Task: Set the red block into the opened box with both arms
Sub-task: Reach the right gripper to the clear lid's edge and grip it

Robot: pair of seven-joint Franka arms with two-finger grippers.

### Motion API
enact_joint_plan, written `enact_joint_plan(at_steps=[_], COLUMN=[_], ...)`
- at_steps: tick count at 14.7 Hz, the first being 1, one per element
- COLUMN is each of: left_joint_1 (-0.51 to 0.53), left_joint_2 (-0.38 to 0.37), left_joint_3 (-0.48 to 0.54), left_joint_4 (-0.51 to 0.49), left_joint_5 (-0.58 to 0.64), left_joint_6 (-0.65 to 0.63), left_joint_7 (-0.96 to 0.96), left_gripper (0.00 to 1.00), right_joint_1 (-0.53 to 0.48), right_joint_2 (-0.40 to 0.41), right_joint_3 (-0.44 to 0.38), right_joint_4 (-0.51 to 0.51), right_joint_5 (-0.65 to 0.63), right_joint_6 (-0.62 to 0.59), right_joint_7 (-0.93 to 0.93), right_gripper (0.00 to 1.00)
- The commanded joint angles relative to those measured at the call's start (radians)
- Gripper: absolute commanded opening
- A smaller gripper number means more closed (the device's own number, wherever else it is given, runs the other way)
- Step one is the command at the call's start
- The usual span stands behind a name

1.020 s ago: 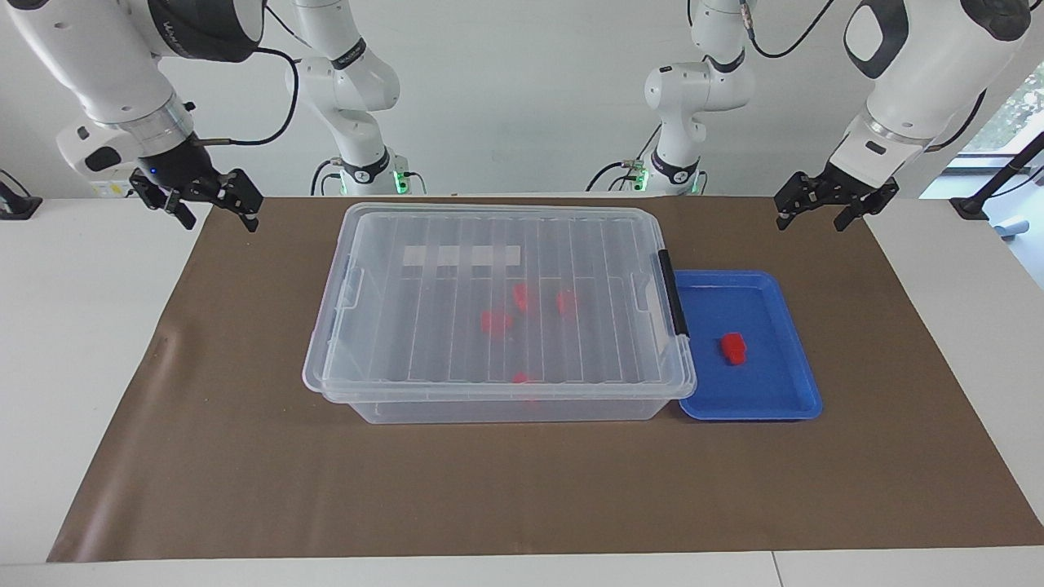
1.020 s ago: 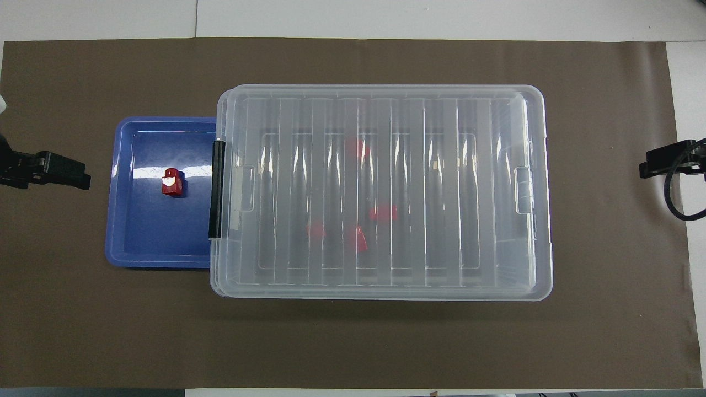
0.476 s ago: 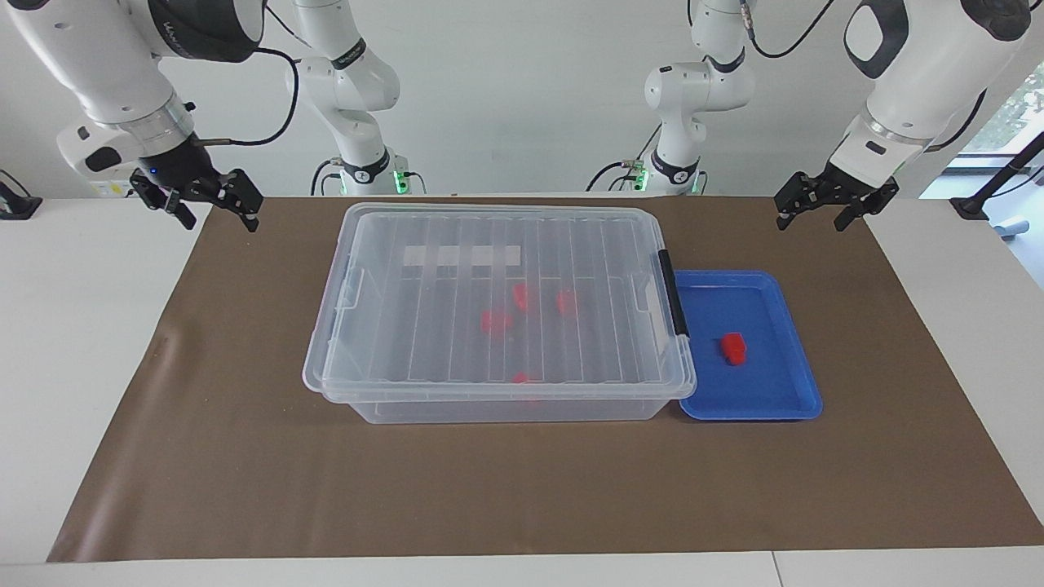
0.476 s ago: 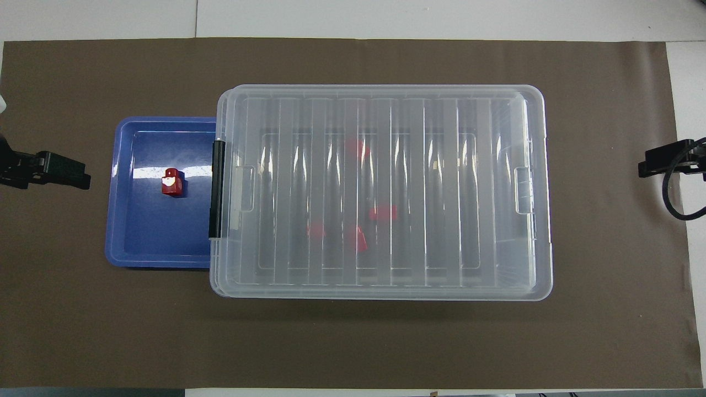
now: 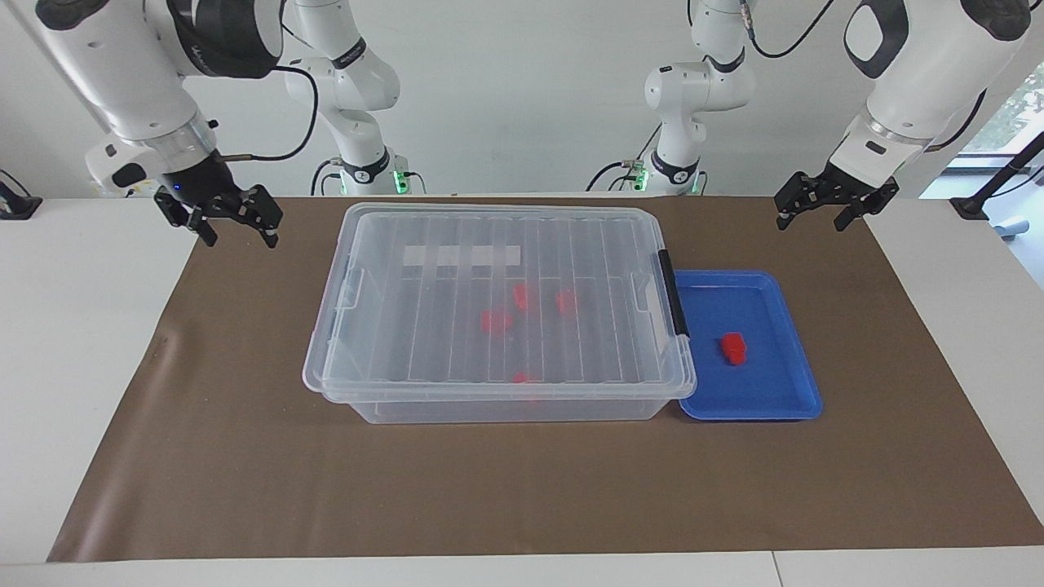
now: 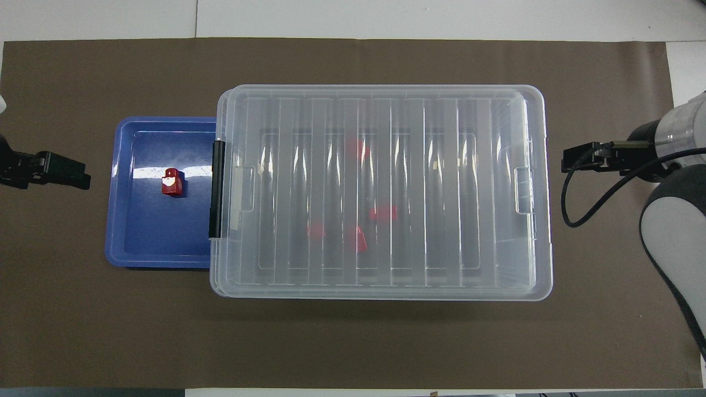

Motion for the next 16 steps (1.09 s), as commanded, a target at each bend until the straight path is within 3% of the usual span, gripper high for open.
enact_joint_plan(at_steps=[1,10,16], left_joint_1=[-0.005,-0.005,-0.005], left_joint_2=[-0.019,-0.019,-0.019], left_joint_3=[0.010,0.010,0.010], left_joint_4=[-0.014,-0.016,-0.016], left_joint_5=[-0.007,-0.007,-0.007], left_joint_6=[-0.006,-0.006,-0.006], left_joint_7=[0.012,0.012,0.013], left_gripper=[1.00,1.00,1.00], right_joint_1=[-0.007,-0.001,-0.033], right_joint_2=[-0.009,-0.005,-0.006], right_joint_3=[0.001,0.001,-0.001], right_joint_4=[-0.072,-0.226,-0.264], right_joint_5=[0.013,0.013,0.013], right_joint_6=[0.072,0.215,0.223], right_joint_7=[0.003,-0.004,-0.040], right_gripper=[1.00,1.00,1.00])
